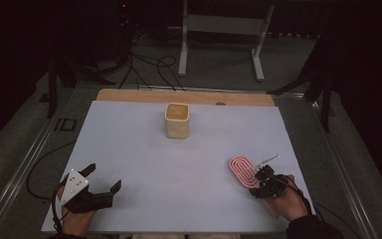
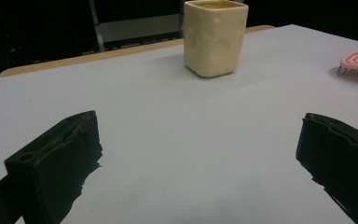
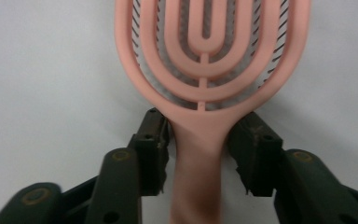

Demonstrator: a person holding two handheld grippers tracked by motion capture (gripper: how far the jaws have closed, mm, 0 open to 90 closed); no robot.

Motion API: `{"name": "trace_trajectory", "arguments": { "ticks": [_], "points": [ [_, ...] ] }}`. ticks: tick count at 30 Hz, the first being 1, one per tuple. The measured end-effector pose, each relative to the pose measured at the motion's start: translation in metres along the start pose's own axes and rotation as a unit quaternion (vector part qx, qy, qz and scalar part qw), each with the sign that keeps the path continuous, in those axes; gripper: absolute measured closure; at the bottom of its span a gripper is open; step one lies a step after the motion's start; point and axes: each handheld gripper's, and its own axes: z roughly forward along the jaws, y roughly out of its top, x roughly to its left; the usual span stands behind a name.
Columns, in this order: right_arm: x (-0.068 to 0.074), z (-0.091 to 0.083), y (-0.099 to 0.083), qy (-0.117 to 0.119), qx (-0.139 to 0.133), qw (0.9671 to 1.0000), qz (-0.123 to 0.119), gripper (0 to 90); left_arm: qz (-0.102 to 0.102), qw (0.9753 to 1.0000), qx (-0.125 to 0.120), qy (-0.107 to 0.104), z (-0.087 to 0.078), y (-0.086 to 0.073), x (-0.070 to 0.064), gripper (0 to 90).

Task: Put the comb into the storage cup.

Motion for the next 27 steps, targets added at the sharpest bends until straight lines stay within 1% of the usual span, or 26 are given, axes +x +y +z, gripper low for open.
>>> {"name": "trace_trajectory", "arguments": {
  "ticks": [3, 4, 6, 12, 19, 23, 27],
  "points": [
    [0.0009, 0.0007, -0.0004, -0.003, 0.000, 1.0000, -0.003, 60.0, 0.000, 1.0000, 0.001, 0.000, 0.0002, -0.0001, 0.0000, 0.4],
    [0.0002, 0.0002, -0.0008, -0.001, 0.000, 1.0000, -0.003, 62.2, -0.001, 1.0000, 0.002, 0.000, 0.0005, -0.0002, -0.0002, 0.4],
    [-0.0001, 0.0002, -0.0010, 0.000, -0.001, 1.0000, -0.003, 62.5, 0.001, 1.0000, 0.002, -0.001, 0.0005, -0.0001, -0.0005, 0.4],
    [0.0024, 0.0000, -0.0003, -0.002, 0.004, 0.9999, -0.010, 66.8, 0.000, 1.0000, 0.002, -0.001, 0.0012, -0.0003, -0.0011, 0.4],
    [0.0046, -0.0002, 0.0006, -0.001, 0.009, 0.9998, -0.015, 68.6, 0.000, 1.0000, 0.003, 0.000, 0.0013, -0.0004, -0.0009, 0.5],
    [0.0071, 0.0000, 0.0012, -0.001, 0.007, 0.9998, -0.021, 69.7, 0.000, 1.0000, 0.003, 0.000, 0.0012, -0.0005, -0.0008, 0.5],
    [0.0083, 0.0001, 0.0021, 0.000, 0.000, 0.9998, -0.020, 70.1, 0.000, 1.0000, 0.003, 0.000, 0.0014, -0.0006, -0.0009, 0.5]
  ]
}}
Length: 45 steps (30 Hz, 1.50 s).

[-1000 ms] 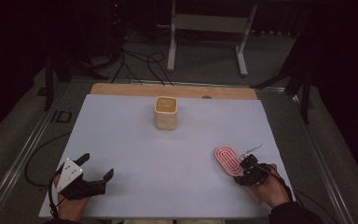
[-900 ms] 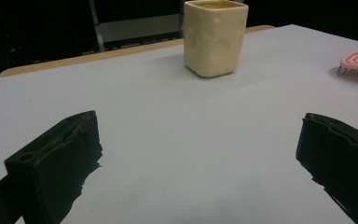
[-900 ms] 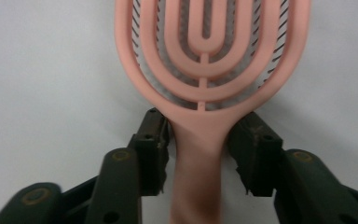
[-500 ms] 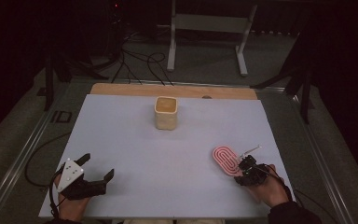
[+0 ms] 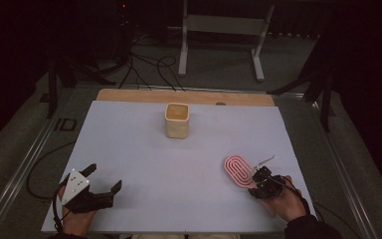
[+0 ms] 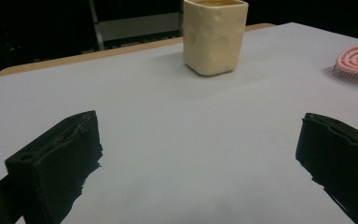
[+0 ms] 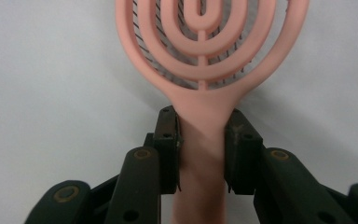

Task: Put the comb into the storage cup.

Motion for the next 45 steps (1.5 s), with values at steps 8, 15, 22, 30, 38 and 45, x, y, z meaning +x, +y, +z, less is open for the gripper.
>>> {"name": "trace_trajectory", "arguments": {
  "ticks": [8, 15, 22, 30, 38, 45],
  "points": [
    [0.002, -0.001, 0.005, 0.003, -0.029, 0.9996, 0.004, 70.6, 0.000, 1.0000, 0.001, 0.000, 0.000, 0.000, 0.000, 0.5],
    [0.003, -0.005, 0.010, 0.008, -0.052, 0.9985, 0.013, 70.9, 0.001, 1.0000, 0.002, 0.000, 0.000, 0.000, 0.000, 0.6],
    [0.002, -0.005, 0.015, 0.040, -0.091, 0.9948, 0.022, 71.0, 0.001, 1.0000, 0.003, -0.001, 0.001, -0.001, 0.000, 0.6],
    [0.003, -0.003, 0.023, 0.062, -0.122, 0.9903, 0.023, 71.2, 0.002, 1.0000, 0.007, -0.001, 0.002, -0.001, -0.001, 0.6],
    [0.003, -0.003, 0.033, 0.096, -0.176, 0.9792, 0.031, 71.3, 0.004, 0.9999, 0.011, -0.002, 0.003, -0.002, -0.002, 0.6],
    [0.004, -0.003, 0.041, 0.140, -0.233, 0.9614, 0.043, 71.6, 0.001, 0.9999, 0.013, -0.003, 0.005, -0.002, -0.003, 0.6]
  ]
}}
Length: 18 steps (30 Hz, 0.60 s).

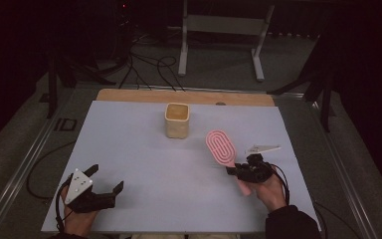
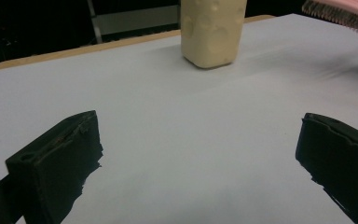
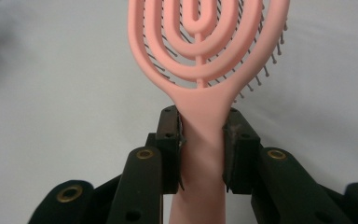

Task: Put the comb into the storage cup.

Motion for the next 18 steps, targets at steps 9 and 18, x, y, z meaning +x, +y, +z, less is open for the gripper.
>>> {"name": "trace_trajectory", "arguments": {
  "ticks": [9, 18],
  "points": [
    [0.012, 0.014, 0.010, 0.034, -0.045, 0.9983, -0.015, 72.2, -0.009, 0.9998, 0.007, -0.015, 0.010, 0.008, -0.005, 0.6],
    [0.024, 0.019, 0.020, 0.074, -0.080, 0.9937, -0.023, 73.9, -0.016, 0.9983, 0.021, -0.053, 0.034, 0.021, -0.018, 0.6]
  ]
}}
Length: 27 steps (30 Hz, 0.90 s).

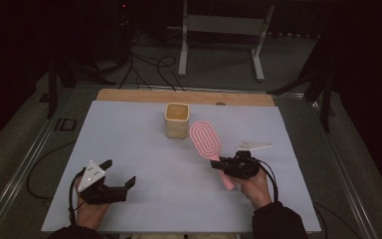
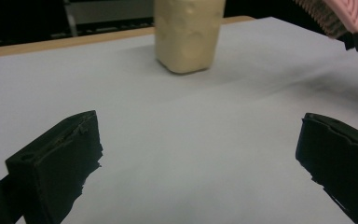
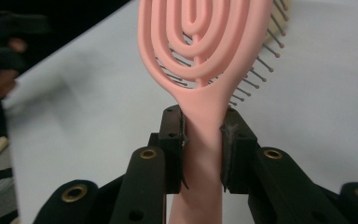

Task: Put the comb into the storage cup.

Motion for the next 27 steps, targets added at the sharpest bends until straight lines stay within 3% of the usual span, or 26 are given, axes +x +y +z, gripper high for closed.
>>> {"name": "trace_trajectory", "arguments": {
  "ticks": [3, 6, 8, 11, 13, 17, 20, 21, 27],
  "points": [
    [0.005, 0.002, 0.003, 0.007, -0.009, 0.9999, -0.008, 75.5, 0.010, 0.9998, 0.004, -0.014, 0.014, 0.009, -0.009, 0.6],
    [0.005, 0.003, 0.005, 0.018, -0.024, 0.9995, -0.001, 79.3, 0.012, 0.9992, 0.001, -0.038, 0.028, 0.020, -0.017, 0.7],
    [0.006, 0.004, 0.006, 0.022, -0.023, 0.9995, -0.002, 79.3, 0.017, 0.9981, 0.004, -0.059, 0.039, 0.027, -0.023, 1.1],
    [0.009, 0.010, 0.007, 0.029, -0.022, 0.9993, -0.009, 79.5, 0.040, 0.9962, 0.018, -0.075, 0.058, 0.039, -0.033, 1.1],
    [0.011, 0.012, 0.007, 0.032, -0.027, 0.9991, -0.009, 79.5, 0.044, 0.9950, 0.023, -0.087, 0.068, 0.045, -0.038, 1.1],
    [0.014, 0.014, 0.011, 0.042, -0.033, 0.9985, -0.008, 79.5, 0.040, 0.9926, 0.025, -0.112, 0.083, 0.054, -0.045, 1.1],
    [0.015, 0.013, 0.012, 0.050, -0.037, 0.9980, -0.007, 79.5, 0.036, 0.9919, 0.024, -0.120, 0.088, 0.057, -0.046, 1.1],
    [0.017, 0.012, 0.013, 0.059, -0.042, 0.9973, -0.008, 79.5, 0.029, 0.9907, 0.018, -0.131, 0.091, 0.061, -0.046, 1.2],
    [0.021, 0.010, 0.016, 0.087, -0.056, 0.9946, -0.003, 79.5, 0.010, 0.9882, 0.001, -0.153, 0.098, 0.071, -0.047, 1.5]
  ]
}}
